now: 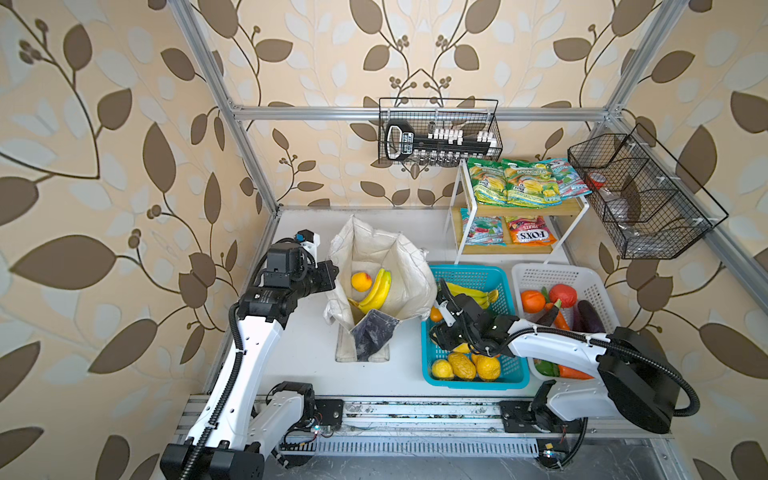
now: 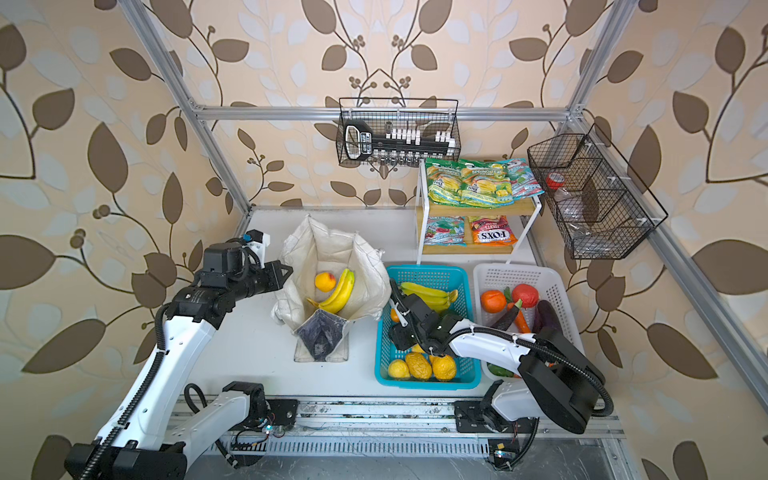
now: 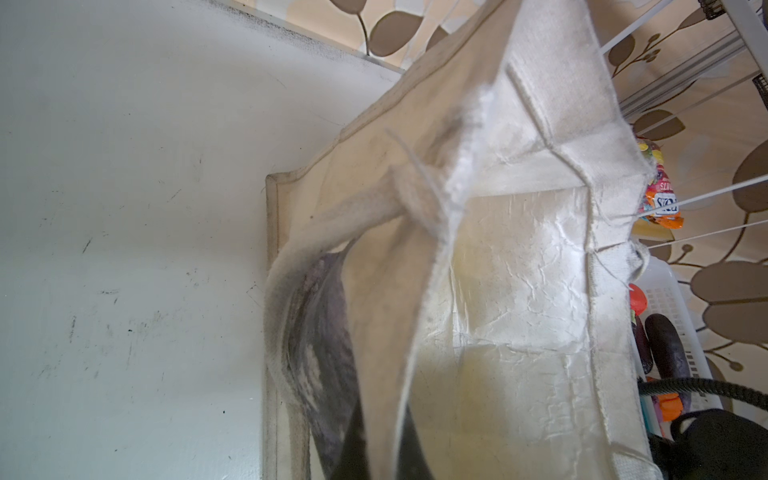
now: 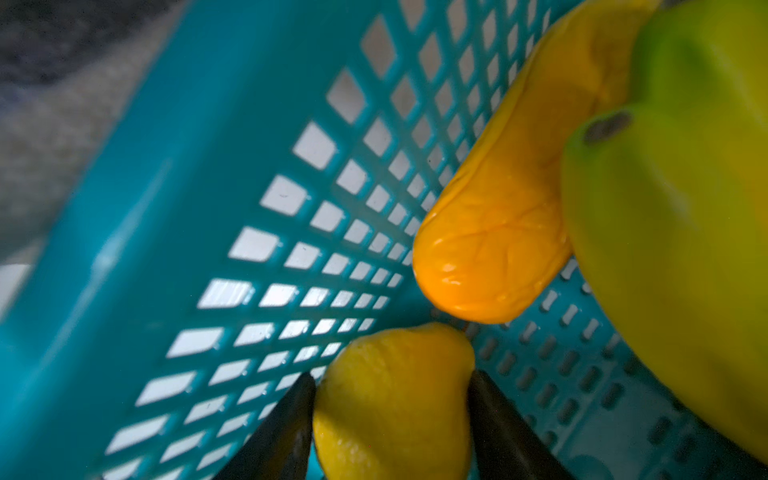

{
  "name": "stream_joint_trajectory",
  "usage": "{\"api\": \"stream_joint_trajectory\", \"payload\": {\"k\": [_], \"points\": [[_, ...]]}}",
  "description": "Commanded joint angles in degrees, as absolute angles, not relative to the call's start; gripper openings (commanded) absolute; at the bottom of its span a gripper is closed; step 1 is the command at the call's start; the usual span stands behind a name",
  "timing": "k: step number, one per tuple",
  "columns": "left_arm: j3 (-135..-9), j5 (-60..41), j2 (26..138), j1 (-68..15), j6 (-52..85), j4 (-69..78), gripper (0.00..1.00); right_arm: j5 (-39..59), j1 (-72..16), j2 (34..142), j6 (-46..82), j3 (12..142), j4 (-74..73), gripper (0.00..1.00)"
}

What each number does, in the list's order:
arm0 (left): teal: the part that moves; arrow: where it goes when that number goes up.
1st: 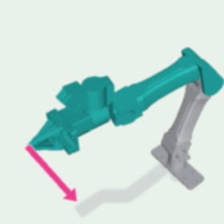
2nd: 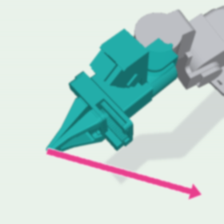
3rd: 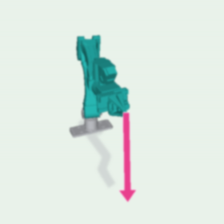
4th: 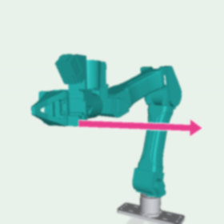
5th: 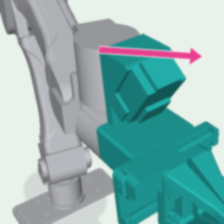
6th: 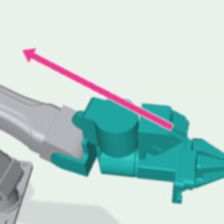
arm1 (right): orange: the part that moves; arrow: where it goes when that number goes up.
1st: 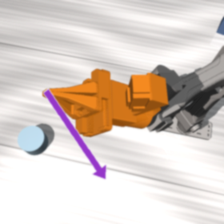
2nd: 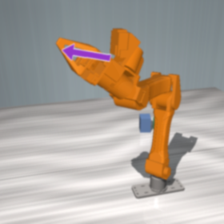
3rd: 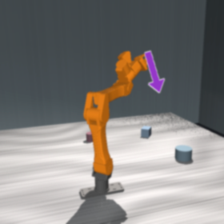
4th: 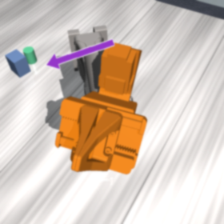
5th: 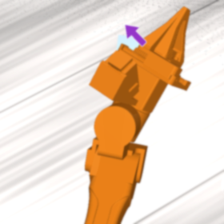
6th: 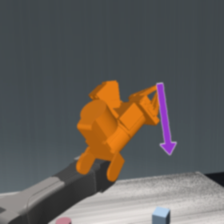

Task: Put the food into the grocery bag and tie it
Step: 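Lower the right gripper onto a yellow pear-shaped fruit in the teal basket, then close the right gripper on the yellow pear and lift it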

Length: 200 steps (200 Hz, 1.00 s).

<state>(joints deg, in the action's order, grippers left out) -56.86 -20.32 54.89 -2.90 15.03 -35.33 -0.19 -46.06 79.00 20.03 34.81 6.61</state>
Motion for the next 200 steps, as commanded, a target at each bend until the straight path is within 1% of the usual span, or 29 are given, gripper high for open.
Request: {"api": "stream_joint_trajectory", "payload": {"k": [1, 38, 63, 91, 130, 160, 177, 200], "points": [[-57.77, -19.57, 54.14, -2.33, 14.31, -34.06, 0.00, -3.36, -46.51, 81.45, 20.39, 35.93, 10.60, 0.58], [-57.83, -19.47, 54.40, -2.31, 14.26, -34.21, 0.00, -6.31, -47.29, 77.04, 21.29, 36.12, 14.19, 0.58], [-57.83, -19.47, 54.15, -2.29, 14.25, -34.11, 0.00, -5.92, -46.43, 74.99, 21.62, 35.59, 14.10, 0.65], [-57.92, -19.31, 54.32, -2.29, 14.21, -34.29, 0.00, -5.28, -46.64, 76.27, 21.87, 35.68, 12.81, 0.71], [-57.88, -19.19, 54.32, -2.30, 14.16, -34.36, 0.00, -8.40, -49.63, 77.53, 22.65, 35.71, 13.66, 0.70], [-57.88, -19.20, 54.69, -2.33, 14.20, -34.27, 0.00, -10.00, -49.42, 77.26, 23.55, 33.83, 13.46, 0.68], [-57.92, -19.77, 54.52, -2.31, 14.30, -34.20, 0.00, -8.96, -48.46, 77.17, 23.39, 32.89, 11.01, 0.66], [-57.82, -18.81, 54.39, -2.29, 14.12, -34.25, 0.00, -9.40, -48.25, 78.03, 22.87, 34.86, 12.29, 0.66]]}}
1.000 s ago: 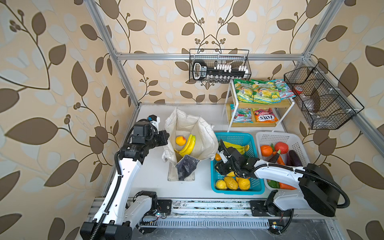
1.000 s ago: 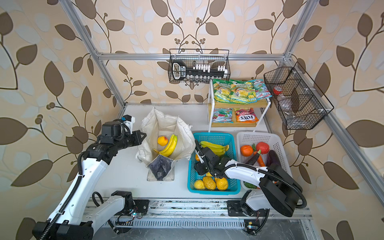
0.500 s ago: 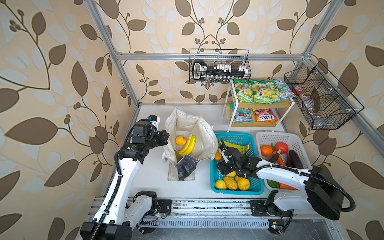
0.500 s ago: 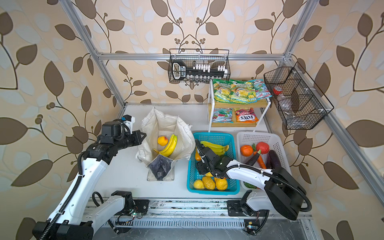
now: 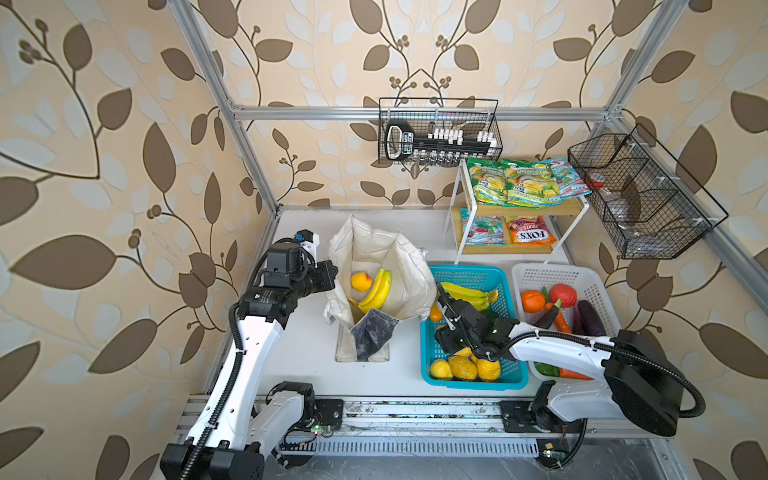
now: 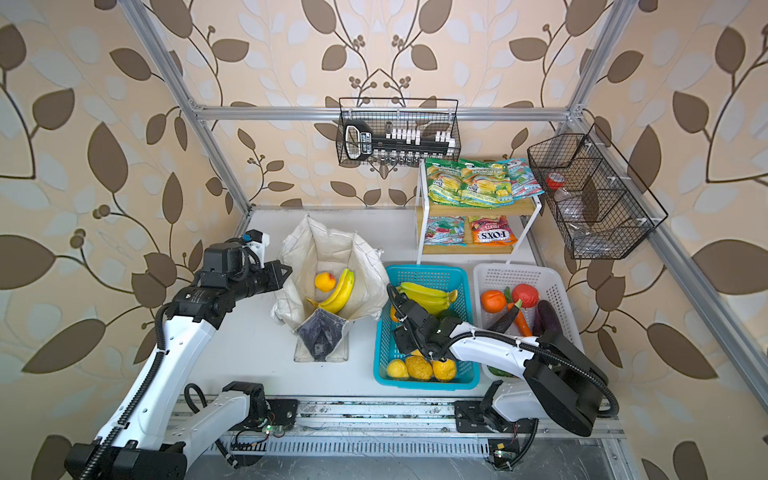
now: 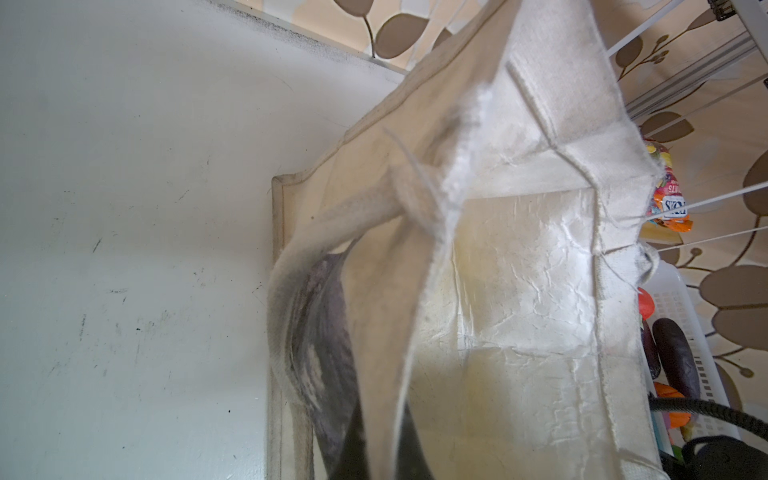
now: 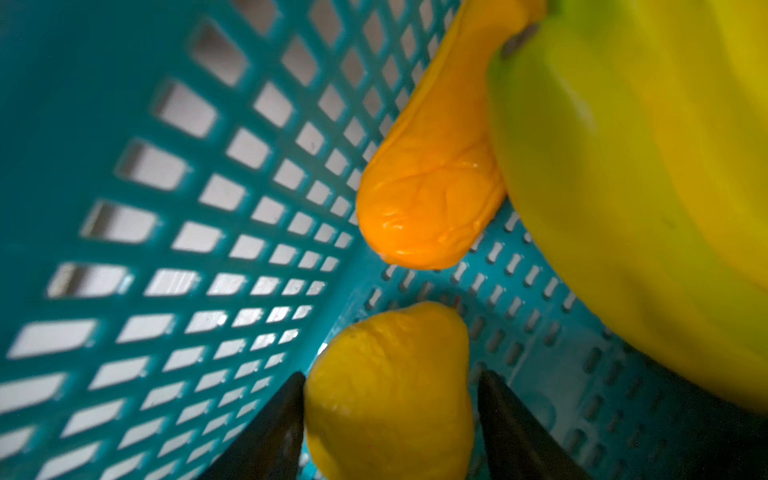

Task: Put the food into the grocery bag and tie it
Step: 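Close the right gripper on the yellow pear and lift it, then carry the pear with the right gripper over the open tote bag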

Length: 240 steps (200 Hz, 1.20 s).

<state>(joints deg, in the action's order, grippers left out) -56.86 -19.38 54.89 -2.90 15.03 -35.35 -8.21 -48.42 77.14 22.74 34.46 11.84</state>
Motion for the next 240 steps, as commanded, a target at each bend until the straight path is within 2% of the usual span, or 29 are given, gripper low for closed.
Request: {"api": "stream_joint_trajectory", "payload": {"k": [1, 27, 53, 110, 173, 214, 240], "points": [[-57.82, -18.81, 54.40, -2.29, 14.14, -34.26, 0.00, -9.49, -48.25, 78.04, 22.86, 34.88, 12.25, 0.66], [-57.61, -19.11, 54.23, -2.29, 14.23, -33.93, 0.00, -10.39, -48.25, 78.67, 23.64, 34.61, 12.39, 0.67], [-58.01, -19.11, 54.59, -2.29, 14.08, -34.54, 0.00, -8.37, -47.68, 76.53, 23.70, 34.45, 11.95, 0.57], [-57.66, -19.01, 54.31, -2.29, 14.12, -34.04, 0.00, -3.20, -43.53, 63.89, 22.37, 34.97, 14.58, 0.57], [-58.03, -19.11, 54.05, -2.32, 13.95, -34.54, 0.00, 18.52, -32.37, 48.97, 21.68, 39.70, 18.90, 0.57], [-58.12, -19.85, 54.18, -2.30, 14.04, -34.54, 0.00, 39.51, -27.17, 45.89, 28.30, 43.46, 12.13, 0.57], [-57.96, -20.35, 54.05, -2.30, 14.04, -34.23, 0.00, 42.88, -27.08, 45.79, 30.18, 46.41, 9.65, 0.57]]}}
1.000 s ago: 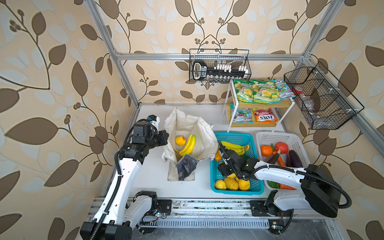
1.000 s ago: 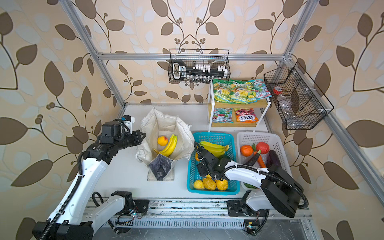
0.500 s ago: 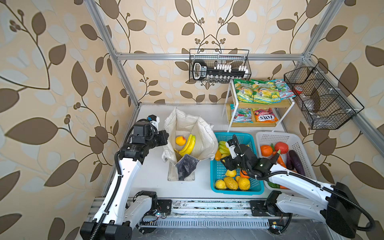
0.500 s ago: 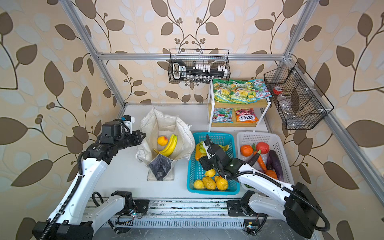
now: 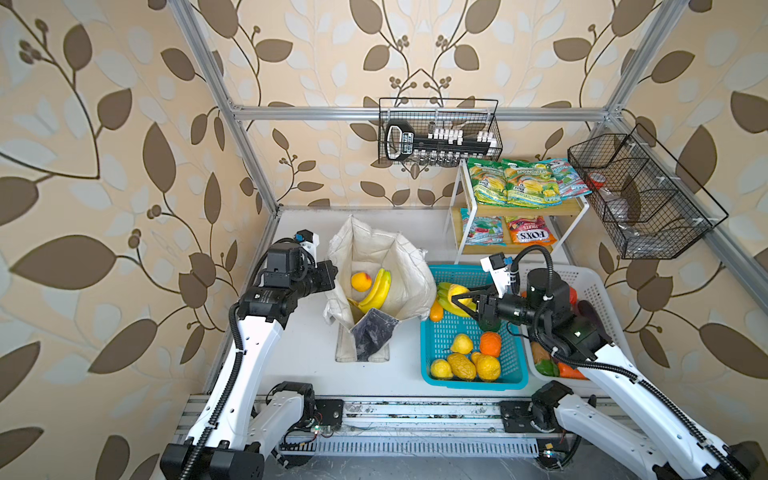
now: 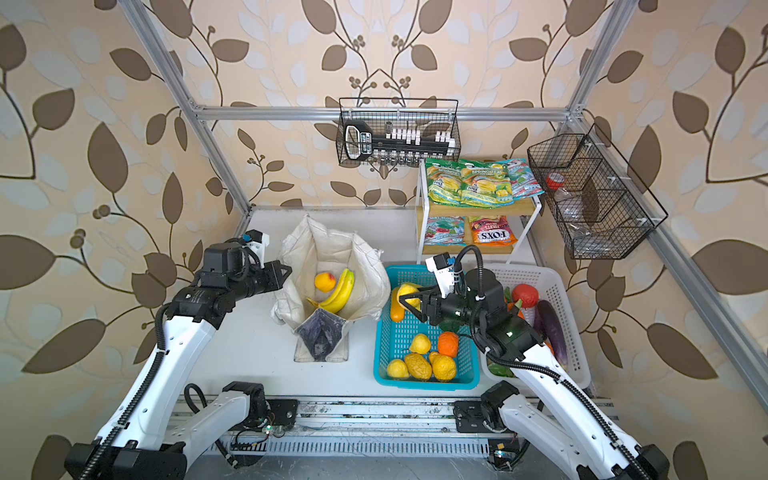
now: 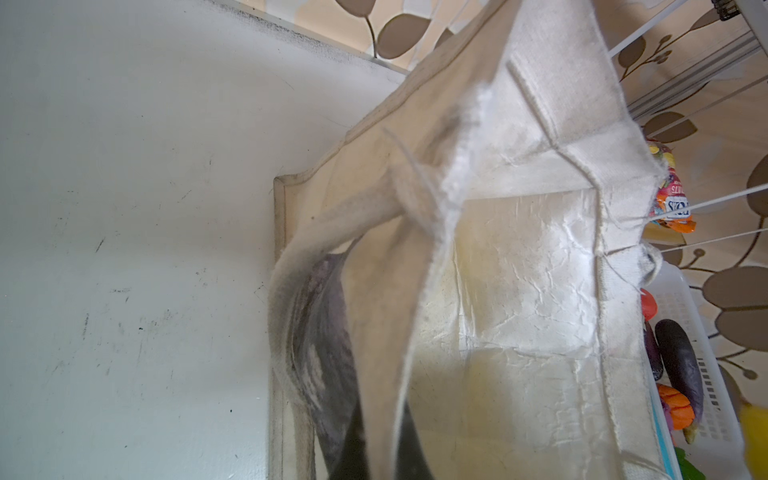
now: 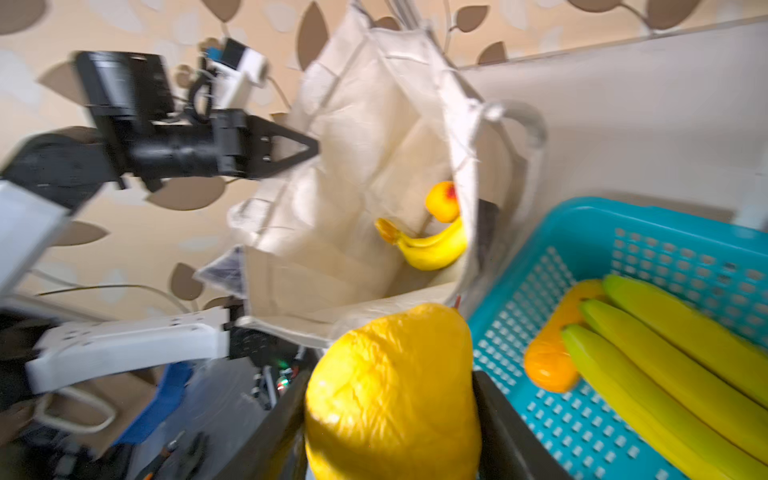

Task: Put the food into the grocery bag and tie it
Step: 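Carry the pear with the right gripper over the open tote bag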

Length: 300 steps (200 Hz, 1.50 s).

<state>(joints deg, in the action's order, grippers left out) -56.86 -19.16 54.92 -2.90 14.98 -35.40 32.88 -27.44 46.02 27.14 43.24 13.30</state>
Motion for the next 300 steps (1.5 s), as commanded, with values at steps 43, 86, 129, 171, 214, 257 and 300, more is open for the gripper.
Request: {"api": "stream_joint_trajectory", "payload": {"k": [43, 86, 129, 171, 214, 257, 300], "points": [[-57.92, -20.82, 53.09, -2.29, 13.92, -34.14, 0.00, 41.60, -27.15, 49.03, 29.44, 51.83, 11.70, 0.57], [-58.10, -21.64, 53.42, -2.30, 14.02, -34.18, 0.00, 27.33, -30.33, 53.78, 24.03, 56.89, 16.32, 0.54], [-58.16, -22.16, 53.79, -2.29, 14.14, -34.18, 0.00, 18.54, -39.45, 63.65, 19.58, 64.47, 16.40, 0.54], [-57.83, -22.68, 53.86, -2.30, 13.93, -33.60, 0.00, 11.75, -46.41, 77.06, 15.35, 76.21, 21.30, 0.53], [-57.80, -24.70, 54.34, -2.29, 13.83, -33.11, 0.00, 7.35, -48.85, 88.99, 15.72, 82.63, 23.32, 0.53], [-57.78, -25.93, 54.05, -2.31, 13.76, -32.73, 0.00, 6.72, -50.57, 99.40, 14.94, 86.48, 25.21, 0.54], [-57.80, -25.52, 53.87, -2.29, 13.97, -32.75, 0.00, 7.13, -51.91, 104.80, 15.64, 86.05, 23.39, 0.52]]}}
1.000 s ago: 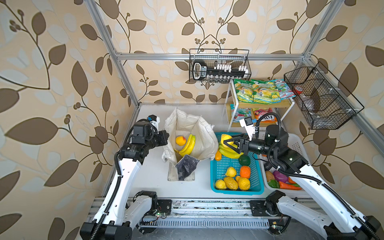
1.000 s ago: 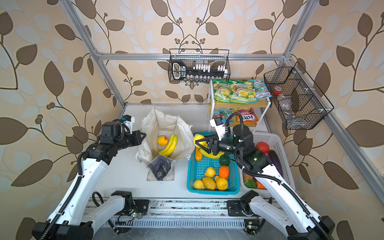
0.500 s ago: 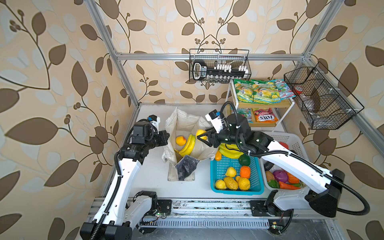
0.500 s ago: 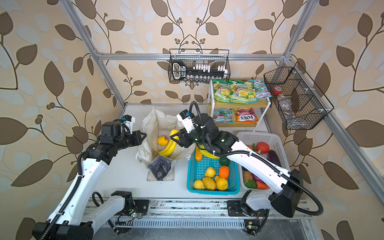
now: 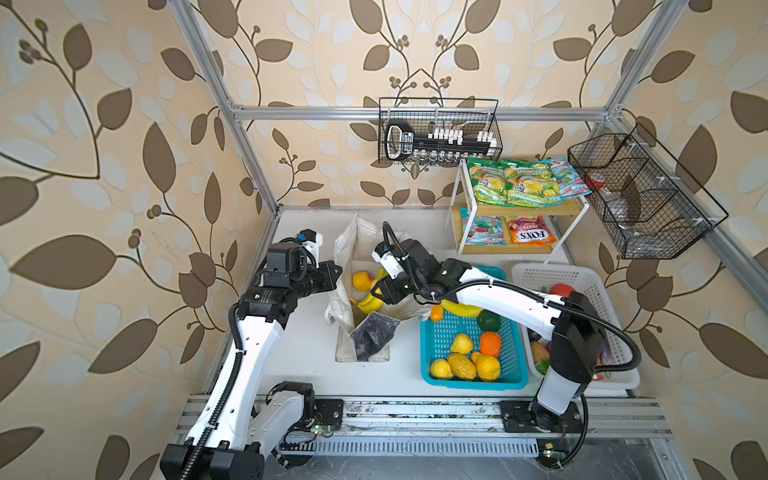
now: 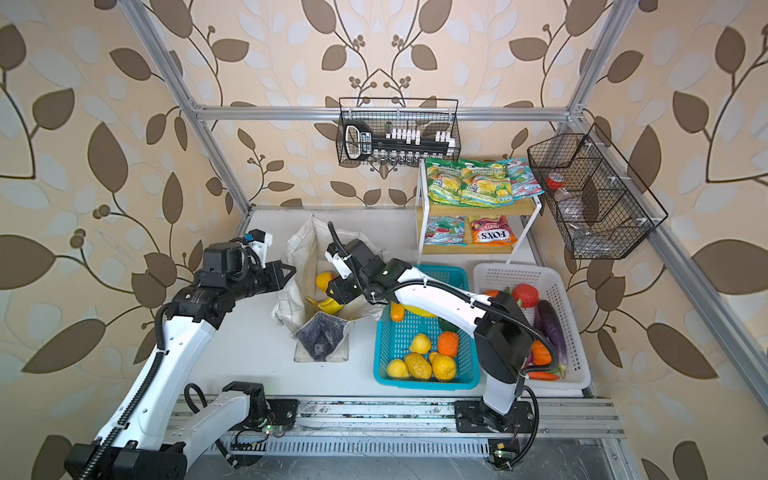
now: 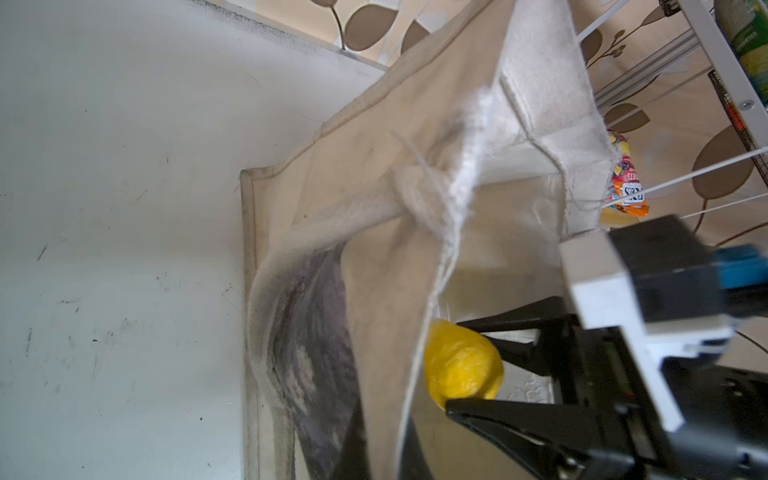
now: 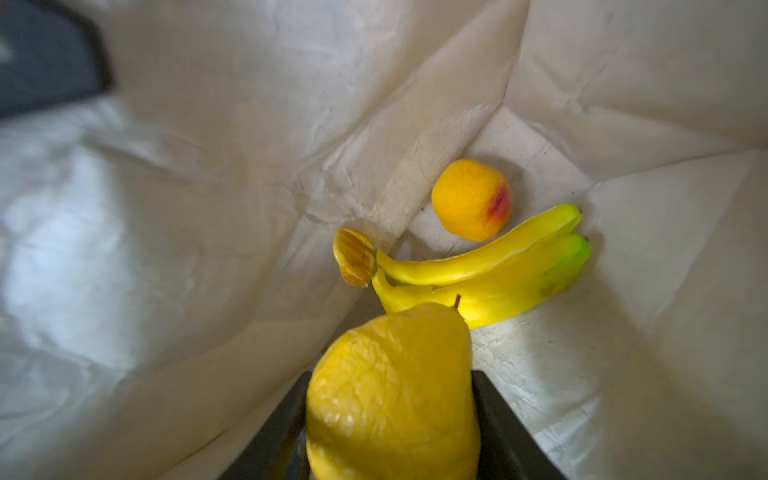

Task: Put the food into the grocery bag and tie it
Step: 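Carry the pear with the right gripper over the open tote bag, then lower the pear into the tote bag and open the right gripper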

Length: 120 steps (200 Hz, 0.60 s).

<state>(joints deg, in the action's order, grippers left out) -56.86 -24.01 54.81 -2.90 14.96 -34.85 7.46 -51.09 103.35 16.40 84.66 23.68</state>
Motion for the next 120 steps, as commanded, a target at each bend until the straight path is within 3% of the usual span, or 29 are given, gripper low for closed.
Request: {"api": "stream_joint_trajectory", "payload": {"k": [1, 120], "points": [[-57.81, -25.50, 53.92, -2.29, 13.93, -32.81, 0.00, 7.12, -51.93, 104.92, 15.69, 86.00, 23.25, 0.52], [-57.55, -24.97, 53.33, -2.31, 13.85, -32.51, 0.00, 0.00, -54.16, 114.08, 13.65, 86.40, 24.57, 0.52]]}}
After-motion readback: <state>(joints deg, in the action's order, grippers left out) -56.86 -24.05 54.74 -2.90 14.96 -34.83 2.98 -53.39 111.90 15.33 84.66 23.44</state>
